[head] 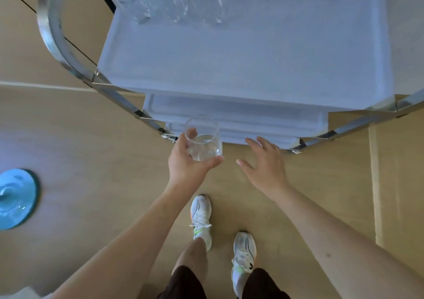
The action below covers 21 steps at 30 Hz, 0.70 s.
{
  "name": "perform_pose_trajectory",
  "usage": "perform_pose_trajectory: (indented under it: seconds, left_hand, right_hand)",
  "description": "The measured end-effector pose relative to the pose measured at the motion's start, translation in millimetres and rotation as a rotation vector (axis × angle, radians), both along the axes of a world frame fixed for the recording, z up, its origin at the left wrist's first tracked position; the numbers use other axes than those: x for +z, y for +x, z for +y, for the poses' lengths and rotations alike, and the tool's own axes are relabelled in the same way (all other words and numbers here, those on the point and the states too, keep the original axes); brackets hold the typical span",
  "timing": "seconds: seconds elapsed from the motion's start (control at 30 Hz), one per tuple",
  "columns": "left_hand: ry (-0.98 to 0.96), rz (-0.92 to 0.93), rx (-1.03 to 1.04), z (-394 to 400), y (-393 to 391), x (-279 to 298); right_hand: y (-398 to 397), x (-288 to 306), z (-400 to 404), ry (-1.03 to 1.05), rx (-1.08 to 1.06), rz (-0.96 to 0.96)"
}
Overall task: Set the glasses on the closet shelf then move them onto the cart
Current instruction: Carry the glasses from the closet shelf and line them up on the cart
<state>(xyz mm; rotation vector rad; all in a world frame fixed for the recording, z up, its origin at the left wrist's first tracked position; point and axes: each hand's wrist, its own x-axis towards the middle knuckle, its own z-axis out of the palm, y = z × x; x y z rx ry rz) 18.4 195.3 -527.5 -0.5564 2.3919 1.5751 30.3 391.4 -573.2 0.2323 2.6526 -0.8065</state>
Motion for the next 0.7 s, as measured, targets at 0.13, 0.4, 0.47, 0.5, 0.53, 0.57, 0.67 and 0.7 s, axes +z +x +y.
perform_pose_trajectory:
  seconds: [0.13,0.4,0.47,0.5,0.53,0.57,0.67,0.7]
  left_hand:
    - [0.020,0.020,0.003,-4.6,-16.2,-49.2]
    - [0.058,0.112,-0.027,6.0,-46.6,-122.9]
    - [0.061,0.137,-0.043,7.4,-52.8,-139.6]
    - [0.062,0.147,-0.047,8.1,-56.2,-145.8]
    - [0.064,0.169,-0.046,8.8,-60.5,-153.3]
    - [0.069,0.189,-0.045,9.8,-64.6,-159.0]
    - [0.084,0.252,-0.054,15.2,-81.9,-177.1]
    - [0.090,0.284,-0.060,17.8,-88.5,-183.6]
  right_hand:
    - [-17.5,-48.1,-1.6,0.023,0.005,0.038]
    - [-45.9,-127.8,-0.8,0.024,-0.005,0.151]
    - [-51.8,-145.4,0.0,0.037,-0.002,0.188]
    - [-54.6,-151.4,0.9,0.046,0.003,0.201]
    - [-58.1,-158.4,1.7,0.055,0.013,0.214]
    - [-61.1,-163.4,3.0,0.066,0.025,0.228]
    - [-76.1,-175.2,7.8,0.082,0.030,0.298]
    - [-82.3,-178.3,9.5,0.090,0.031,0.340]
